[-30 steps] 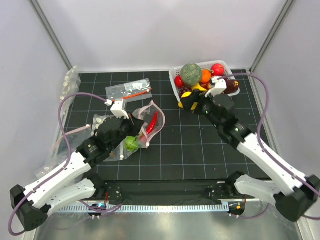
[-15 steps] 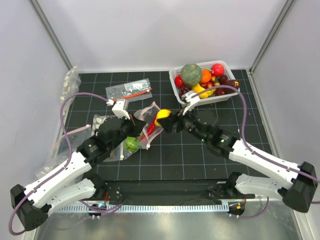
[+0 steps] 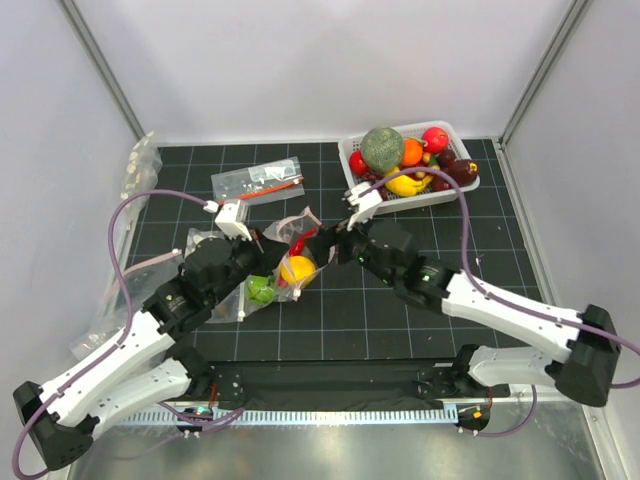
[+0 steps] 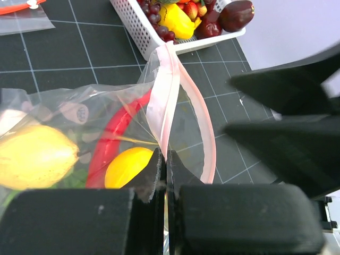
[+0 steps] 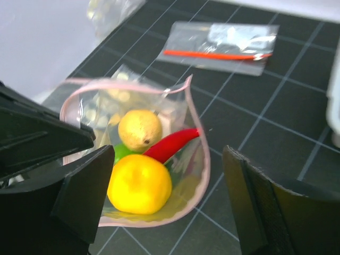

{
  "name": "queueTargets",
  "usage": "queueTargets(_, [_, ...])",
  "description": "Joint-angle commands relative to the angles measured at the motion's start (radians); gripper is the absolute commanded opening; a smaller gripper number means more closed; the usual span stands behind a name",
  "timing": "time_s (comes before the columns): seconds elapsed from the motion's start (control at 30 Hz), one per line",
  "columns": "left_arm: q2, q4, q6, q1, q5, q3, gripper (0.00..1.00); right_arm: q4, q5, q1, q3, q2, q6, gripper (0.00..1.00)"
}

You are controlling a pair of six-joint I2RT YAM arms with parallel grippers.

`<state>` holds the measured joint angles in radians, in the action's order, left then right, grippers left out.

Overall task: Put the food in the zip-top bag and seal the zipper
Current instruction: Place the fake vegetable in the zipper food storage bag, then adjust the zipper food storage bag at the center of the board.

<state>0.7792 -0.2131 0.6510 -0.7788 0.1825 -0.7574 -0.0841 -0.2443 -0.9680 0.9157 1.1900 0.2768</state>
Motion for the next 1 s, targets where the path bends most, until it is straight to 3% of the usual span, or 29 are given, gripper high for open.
queueTargets(0.0, [-0.014,0.032,0.002,-0.004,0.009,-0.033,0.00,0.065,-0.197,-0.006,0.031,-0.095,0.045,0.86])
queueTargets(0.17, [-0.017,0.034,-0.002,-0.004,0.006,-0.033,0.00,0.254,-0.214,-0.006,0.144,-0.020,0.071,0.74])
queueTargets(0.27, [-0.037,0.040,-0.005,-0.004,0.012,-0.026,0.00,0.354,-0.227,-0.006,0.208,0.048,0.116,0.73])
queueTargets(0.47, [-0.049,0.063,-0.013,-0.005,-0.003,-0.011,0.00,0.395,-0.178,-0.006,0.252,0.132,0.148,0.65])
queueTargets(0.57, [-0.044,0.084,-0.022,-0.004,-0.038,-0.008,0.00,0.402,-0.173,-0.001,0.262,0.149,0.154,0.48])
queueTargets(0.6, [-0.041,0.099,-0.024,-0.005,-0.047,-0.005,0.01,0.402,-0.168,0.000,0.261,0.146,0.156,0.28])
queueTargets(0.63, [-0.037,0.110,-0.027,-0.004,-0.057,0.000,0.00,0.402,-0.164,0.005,0.258,0.140,0.159,0.16])
queueTargets(0.7, [-0.031,0.155,-0.033,-0.004,-0.104,0.010,0.01,0.400,-0.179,0.018,0.246,0.120,0.168,0.01])
queueTargets(0.8, [-0.009,0.208,-0.042,-0.004,-0.179,0.021,0.29,0.405,-0.223,0.047,0.223,0.068,0.173,0.01])
queueTargets(0.83, [0.006,0.207,-0.051,-0.008,-0.214,0.021,0.49,0.412,-0.230,0.057,0.218,0.044,0.174,0.01])
queueTargets(0.9, [0.025,0.254,-0.079,-0.017,-0.265,0.020,0.62,0.422,-0.228,0.092,0.210,0.028,0.176,0.01])
queueTargets(0.97, [0.051,0.288,-0.129,-0.052,-0.282,0.017,0.66,0.431,-0.207,0.117,0.206,0.014,0.177,0.01])
